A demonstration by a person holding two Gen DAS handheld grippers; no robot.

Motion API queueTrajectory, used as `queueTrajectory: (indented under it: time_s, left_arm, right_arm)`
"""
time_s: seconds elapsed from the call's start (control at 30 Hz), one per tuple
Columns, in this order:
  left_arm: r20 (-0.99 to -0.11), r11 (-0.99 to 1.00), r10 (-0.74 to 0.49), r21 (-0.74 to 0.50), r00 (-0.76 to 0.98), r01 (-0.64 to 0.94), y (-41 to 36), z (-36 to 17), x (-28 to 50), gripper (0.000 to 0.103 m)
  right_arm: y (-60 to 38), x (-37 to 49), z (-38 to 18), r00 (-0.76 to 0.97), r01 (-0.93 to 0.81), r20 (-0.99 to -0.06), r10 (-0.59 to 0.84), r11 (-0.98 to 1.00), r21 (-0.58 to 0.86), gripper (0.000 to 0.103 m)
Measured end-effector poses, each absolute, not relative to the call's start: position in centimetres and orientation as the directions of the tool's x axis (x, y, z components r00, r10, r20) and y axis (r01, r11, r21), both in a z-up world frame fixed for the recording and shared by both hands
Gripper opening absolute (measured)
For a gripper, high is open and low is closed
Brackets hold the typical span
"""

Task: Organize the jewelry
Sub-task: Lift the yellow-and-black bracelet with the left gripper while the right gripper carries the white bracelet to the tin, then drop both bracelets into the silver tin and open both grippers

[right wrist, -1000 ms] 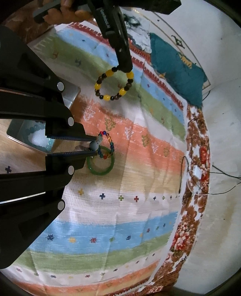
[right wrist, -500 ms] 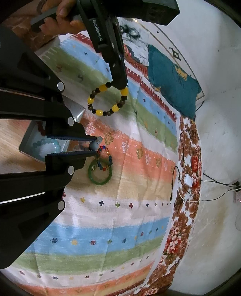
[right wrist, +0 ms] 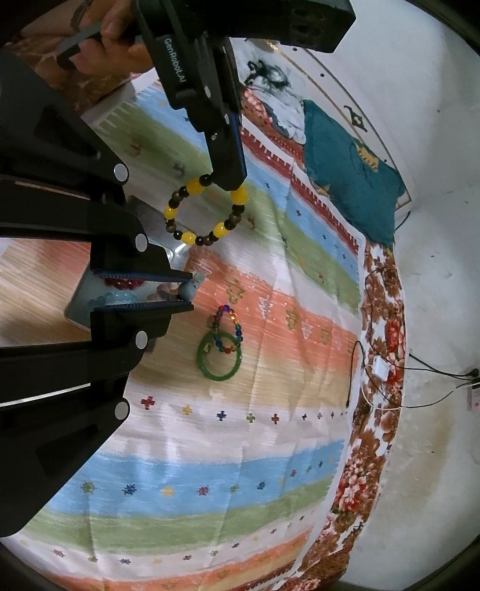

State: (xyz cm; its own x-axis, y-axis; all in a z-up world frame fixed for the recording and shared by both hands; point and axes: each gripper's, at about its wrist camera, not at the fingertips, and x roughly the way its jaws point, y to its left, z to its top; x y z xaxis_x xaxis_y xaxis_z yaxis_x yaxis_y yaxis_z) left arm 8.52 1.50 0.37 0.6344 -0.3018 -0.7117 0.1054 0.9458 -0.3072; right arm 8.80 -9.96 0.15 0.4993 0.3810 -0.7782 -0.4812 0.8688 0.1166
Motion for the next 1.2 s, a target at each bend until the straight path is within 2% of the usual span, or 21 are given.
queueTrajectory:
  time_s: [0.57, 0.63, 0.67, 0.7, 0.73, 0.9, 0.97, 1.0, 1.2]
  left_arm:
    - [-0.754, 0.949, -0.305, -0.293, 0.582, 0.118, 0.1, -1.1, 7.9, 0.010]
    - [-0.759, 0.953, -0.290, -0.281, 0.583, 0.108, 0.1, -1.2, 8.0, 0.012]
    - [-0.761, 0.955, -0.285, -0.280, 0.582, 0.101, 0.2, -1.3, 8.2, 0.018]
    - [-0.763, 0.955, -0.281, -0.281, 0.583, 0.093, 0.4, -1.3, 8.3, 0.022]
    - [-0.764, 0.956, -0.275, -0.282, 0.584, 0.081, 0.6, -1.4, 8.4, 0.028]
    - [-0.776, 0.958, -0.242, -0.286, 0.582, 0.018, 1.8, -2.1, 9.5, 0.039]
    - [-0.780, 0.957, -0.240, -0.289, 0.578, 0.006, 2.1, -2.4, 10.1, 0.048]
    - [-0.783, 0.958, -0.235, -0.288, 0.576, 0.000, 2.2, -2.6, 10.5, 0.049]
    - [-0.793, 0.963, -0.224, -0.268, 0.567, 0.006, 2.1, -3.1, 12.1, 0.056]
  right_arm:
    - [-10.0, 8.0, -1.1, 0.461, -0.475, -0.810, 0.362, 0.872, 0.119, 0.012]
    - [-10.0, 8.2, -1.3, 0.460, -0.463, -0.816, 0.352, 0.878, 0.118, 0.020]
    - [-10.1, 8.4, -1.3, 0.462, -0.458, -0.816, 0.349, 0.881, 0.117, 0.034]
    - [-10.2, 8.6, -1.3, 0.468, -0.450, -0.814, 0.344, 0.886, 0.116, 0.044]
    - [-10.4, 8.7, -1.3, 0.474, -0.441, -0.812, 0.340, 0.890, 0.115, 0.044]
    - [-11.2, 10.0, -1.6, 0.482, -0.405, -0.814, 0.323, 0.906, 0.120, 0.050]
    - [-11.4, 10.5, -1.8, 0.486, -0.394, -0.816, 0.314, 0.912, 0.117, 0.054]
    - [-11.6, 10.9, -1.8, 0.489, -0.384, -0.816, 0.307, 0.916, 0.114, 0.058]
    - [-12.1, 12.4, -2.1, 0.499, -0.344, -0.822, 0.273, 0.933, 0.102, 0.067]
